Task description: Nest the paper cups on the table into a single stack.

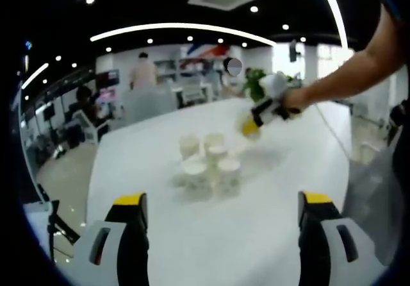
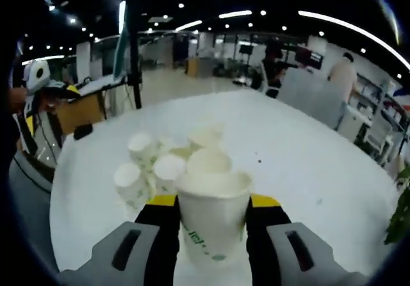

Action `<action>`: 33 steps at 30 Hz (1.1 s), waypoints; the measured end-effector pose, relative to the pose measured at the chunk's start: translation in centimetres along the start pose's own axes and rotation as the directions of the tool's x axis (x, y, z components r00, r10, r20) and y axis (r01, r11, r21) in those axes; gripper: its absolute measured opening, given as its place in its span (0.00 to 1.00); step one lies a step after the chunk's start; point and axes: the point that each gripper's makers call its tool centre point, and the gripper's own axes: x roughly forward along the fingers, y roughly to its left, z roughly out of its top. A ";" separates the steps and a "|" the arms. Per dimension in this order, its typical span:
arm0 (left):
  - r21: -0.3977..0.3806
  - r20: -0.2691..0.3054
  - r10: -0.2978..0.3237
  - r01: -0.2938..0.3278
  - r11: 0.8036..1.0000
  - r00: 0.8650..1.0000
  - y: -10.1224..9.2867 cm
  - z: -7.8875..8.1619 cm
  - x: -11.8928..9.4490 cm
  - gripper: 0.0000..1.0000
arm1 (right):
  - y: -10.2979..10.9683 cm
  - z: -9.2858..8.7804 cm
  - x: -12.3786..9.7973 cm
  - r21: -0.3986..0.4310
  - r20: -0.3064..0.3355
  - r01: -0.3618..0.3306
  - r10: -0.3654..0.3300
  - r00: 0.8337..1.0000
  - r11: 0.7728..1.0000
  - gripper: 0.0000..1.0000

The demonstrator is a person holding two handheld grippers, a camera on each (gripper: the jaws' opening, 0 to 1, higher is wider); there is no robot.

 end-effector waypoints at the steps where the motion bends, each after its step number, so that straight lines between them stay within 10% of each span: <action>1: 0.000 0.001 0.001 -0.001 1.000 1.000 0.0 0.0 0.0 0.97 | -0.1 0.3 -0.2 0.012 0.022 0.010 -0.010 1.000 1.000 0.37; 12: -0.015 0.011 0.006 -0.006 1.000 1.000 -0.3 0.3 0.0 0.98 | -0.5 3.5 -2.7 0.124 0.248 0.074 -0.104 0.963 0.989 0.35; 33: -0.027 0.027 -0.002 0.003 1.000 1.000 -1.0 1.0 0.1 0.99 | 0.7 6.2 -3.8 0.155 0.331 0.080 -0.127 0.935 0.985 0.35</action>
